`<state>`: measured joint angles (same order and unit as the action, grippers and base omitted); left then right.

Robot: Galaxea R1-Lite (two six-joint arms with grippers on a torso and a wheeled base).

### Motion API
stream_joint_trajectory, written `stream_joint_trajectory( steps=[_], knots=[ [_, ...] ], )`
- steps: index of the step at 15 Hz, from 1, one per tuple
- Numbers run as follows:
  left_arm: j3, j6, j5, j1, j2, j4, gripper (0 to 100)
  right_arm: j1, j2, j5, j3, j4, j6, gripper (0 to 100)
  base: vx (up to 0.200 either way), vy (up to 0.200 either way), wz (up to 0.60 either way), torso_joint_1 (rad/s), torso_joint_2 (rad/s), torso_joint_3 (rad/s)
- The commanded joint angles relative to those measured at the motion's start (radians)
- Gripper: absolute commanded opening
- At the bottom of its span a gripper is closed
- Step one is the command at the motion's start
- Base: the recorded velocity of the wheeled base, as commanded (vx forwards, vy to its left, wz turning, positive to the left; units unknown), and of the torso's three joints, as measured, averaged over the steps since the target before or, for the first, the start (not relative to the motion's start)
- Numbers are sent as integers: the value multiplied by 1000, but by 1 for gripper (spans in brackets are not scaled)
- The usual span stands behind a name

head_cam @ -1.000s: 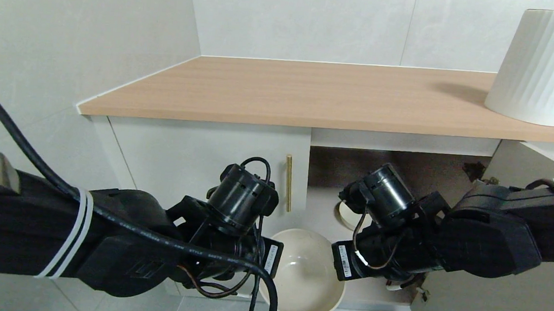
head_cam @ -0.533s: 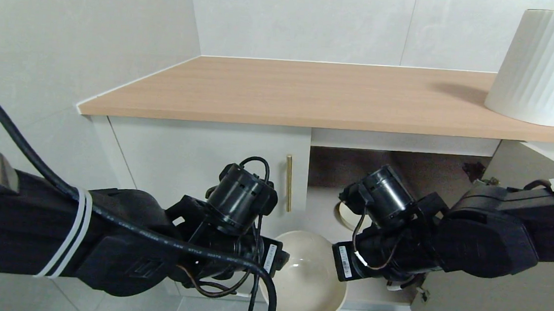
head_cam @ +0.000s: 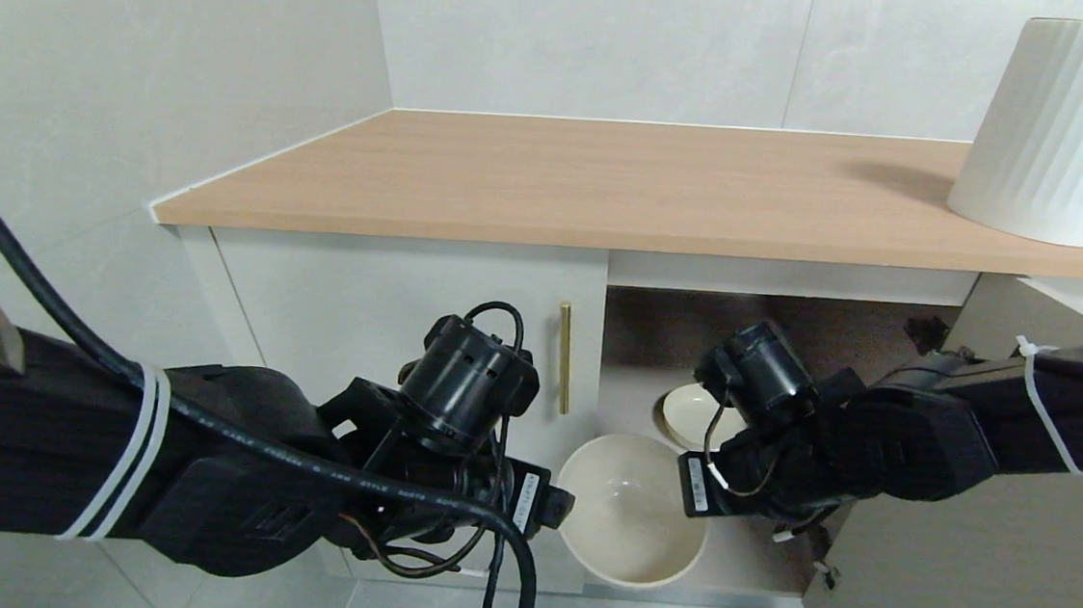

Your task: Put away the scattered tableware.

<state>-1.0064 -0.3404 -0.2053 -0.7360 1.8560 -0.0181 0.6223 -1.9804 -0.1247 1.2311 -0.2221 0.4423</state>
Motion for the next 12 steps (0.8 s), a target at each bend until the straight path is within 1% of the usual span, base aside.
stream_joint_trajectory(
  steps=[1, 2, 3, 4, 6, 8, 9, 12],
  knots=[
    [0, 0, 0, 0, -8, 0, 100, -108, -63, -39, 39, 0, 47, 0, 0, 0, 0, 0, 0, 0],
    [0, 0, 0, 1, -9, 0, 100, -138, -86, -73, 64, 0, 68, 0, 0, 0, 0, 0, 0, 0],
    [0, 0, 0, 1, -9, 0, 100, -147, -95, -81, 74, 0, 79, 0, 0, 0, 0, 0, 0, 0],
    [0, 0, 0, 1, -11, 0, 100, -167, -135, -112, 120, 0, 142, 0, 0, 0, 0, 0, 0, 0],
    [0, 0, 0, 4, -14, 0, 100, -174, -175, -161, 153, -2, 176, 0, 0, 0, 0, 0, 0, 0],
    [0, 0, 0, 4, -17, 0, 100, -181, -198, -196, 169, 0, 182, 0, 0, 0, 0, 0, 0, 0],
    [0, 0, 0, 4, -15, 0, 100, -187, -215, -216, 179, 26, 216, 0, 0, 0, 0, 0, 0, 0],
    [-1, 0, 0, 10, -12, 0, 100, -199, -224, -217, 174, 49, 254, 0, 0, 0, 0, 0, 0, 0]
  ],
)
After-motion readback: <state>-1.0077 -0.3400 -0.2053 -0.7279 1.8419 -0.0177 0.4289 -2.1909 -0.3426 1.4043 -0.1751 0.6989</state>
